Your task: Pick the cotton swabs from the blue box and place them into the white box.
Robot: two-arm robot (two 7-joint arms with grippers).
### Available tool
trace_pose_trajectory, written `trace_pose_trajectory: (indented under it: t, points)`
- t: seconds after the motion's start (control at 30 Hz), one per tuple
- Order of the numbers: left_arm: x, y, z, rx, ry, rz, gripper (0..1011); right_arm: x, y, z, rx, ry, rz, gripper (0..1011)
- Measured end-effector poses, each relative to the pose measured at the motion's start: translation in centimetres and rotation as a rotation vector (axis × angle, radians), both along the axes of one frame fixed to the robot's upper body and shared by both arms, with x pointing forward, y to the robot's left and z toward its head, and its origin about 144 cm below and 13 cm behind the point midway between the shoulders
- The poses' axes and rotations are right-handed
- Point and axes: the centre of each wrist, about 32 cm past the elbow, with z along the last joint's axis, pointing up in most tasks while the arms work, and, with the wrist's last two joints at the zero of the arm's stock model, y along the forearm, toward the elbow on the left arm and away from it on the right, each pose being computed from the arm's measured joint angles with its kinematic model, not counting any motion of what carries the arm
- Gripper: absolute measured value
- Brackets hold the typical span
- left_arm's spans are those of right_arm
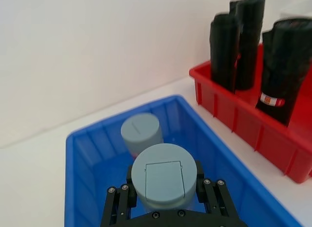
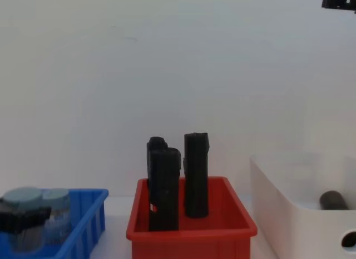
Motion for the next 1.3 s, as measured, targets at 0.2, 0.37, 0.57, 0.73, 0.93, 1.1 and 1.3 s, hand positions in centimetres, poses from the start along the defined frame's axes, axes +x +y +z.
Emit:
trace_pose_trajectory:
  t: [0.2,0.37,0.57,0.73,0.93,1.1,1.3]
  points:
    - [-0.2,-0.7,1.7,0.019,-0.075,-0.019,668,0.0,0.0,0.0,0.0,0.0,0.0,1002]
    - [-0.5,-1.4,3.4,0.031,-0.147,-0.038,666,0.0,0.0,0.0,0.0,0.0,0.0,1002]
    - [-0.8,-2.1,5.1,0.04,-0.228,-0.063,666,0.1,0.0,-0.3,-0.01,0.014,0.013,1002]
    - [-0.9,-2.9,6.9,0.044,-0.311,-0.096,668,0.2,0.1,-0.7,-0.031,0.032,0.052,1002]
    - [-0.7,-4.2,8.7,0.042,-0.404,-0.153,666,0.4,0.3,-1.1,-0.06,0.052,0.116,1002]
    - [-0.3,-5.6,10.2,0.035,-0.483,-0.219,666,0.6,0.4,-1.4,-0.086,0.066,0.173,1002]
    - [0.3,-7.2,11.5,0.025,-0.569,-0.289,668,0.9,0.8,-1.7,-0.13,0.082,0.258,1002]
